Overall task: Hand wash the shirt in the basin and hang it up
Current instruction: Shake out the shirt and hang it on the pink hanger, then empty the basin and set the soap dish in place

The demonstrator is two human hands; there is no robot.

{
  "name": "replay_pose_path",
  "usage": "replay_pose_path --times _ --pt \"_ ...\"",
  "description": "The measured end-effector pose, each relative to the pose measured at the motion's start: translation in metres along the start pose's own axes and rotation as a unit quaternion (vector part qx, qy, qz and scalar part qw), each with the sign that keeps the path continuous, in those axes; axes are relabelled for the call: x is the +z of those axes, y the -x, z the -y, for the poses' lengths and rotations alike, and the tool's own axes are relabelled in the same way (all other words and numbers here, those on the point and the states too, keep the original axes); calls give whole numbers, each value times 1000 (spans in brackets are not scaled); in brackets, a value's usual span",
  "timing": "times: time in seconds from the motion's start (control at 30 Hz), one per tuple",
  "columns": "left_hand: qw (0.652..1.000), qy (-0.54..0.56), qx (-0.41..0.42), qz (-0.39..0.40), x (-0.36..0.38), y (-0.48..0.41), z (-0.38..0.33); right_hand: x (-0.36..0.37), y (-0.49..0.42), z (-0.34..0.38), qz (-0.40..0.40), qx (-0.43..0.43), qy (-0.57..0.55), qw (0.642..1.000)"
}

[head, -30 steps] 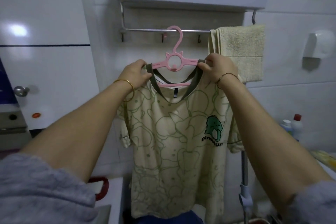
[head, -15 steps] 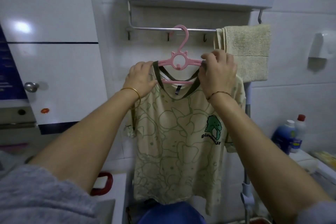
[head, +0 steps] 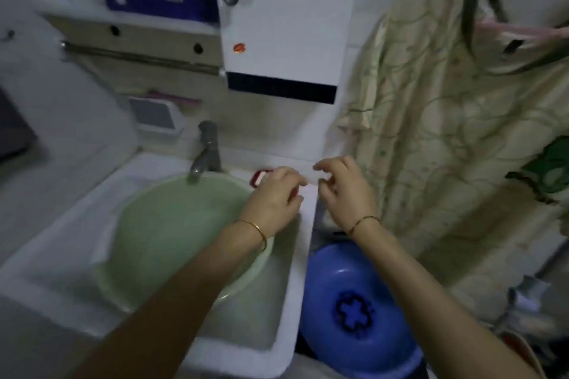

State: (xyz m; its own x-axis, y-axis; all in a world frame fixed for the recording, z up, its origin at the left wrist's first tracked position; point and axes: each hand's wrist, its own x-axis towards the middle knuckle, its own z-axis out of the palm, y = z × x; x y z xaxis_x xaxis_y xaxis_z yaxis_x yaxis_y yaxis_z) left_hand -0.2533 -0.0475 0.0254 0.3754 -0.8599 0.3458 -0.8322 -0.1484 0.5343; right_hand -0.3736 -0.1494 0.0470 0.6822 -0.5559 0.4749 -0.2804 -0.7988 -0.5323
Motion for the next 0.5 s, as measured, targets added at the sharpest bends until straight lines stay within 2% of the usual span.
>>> replay_pose_path --times 0.13,0.23,0.3,0.4,0.5 --pt "994 -15 -101 28 -24 49 82 85 18 29 142 117 -37 982" --pt "978 -118 -169 30 -50 67 141 134 24 40 199 232 45 951" --pt "947 -221 -225 56 -66 77 177 157 30 46 222 324 78 916" --pt "893 -333 -283 106 -83 86 217 186 44 54 211 418 37 883" --pt "866 -364 -314 137 -94 94 244 201 54 62 140 475 29 868"
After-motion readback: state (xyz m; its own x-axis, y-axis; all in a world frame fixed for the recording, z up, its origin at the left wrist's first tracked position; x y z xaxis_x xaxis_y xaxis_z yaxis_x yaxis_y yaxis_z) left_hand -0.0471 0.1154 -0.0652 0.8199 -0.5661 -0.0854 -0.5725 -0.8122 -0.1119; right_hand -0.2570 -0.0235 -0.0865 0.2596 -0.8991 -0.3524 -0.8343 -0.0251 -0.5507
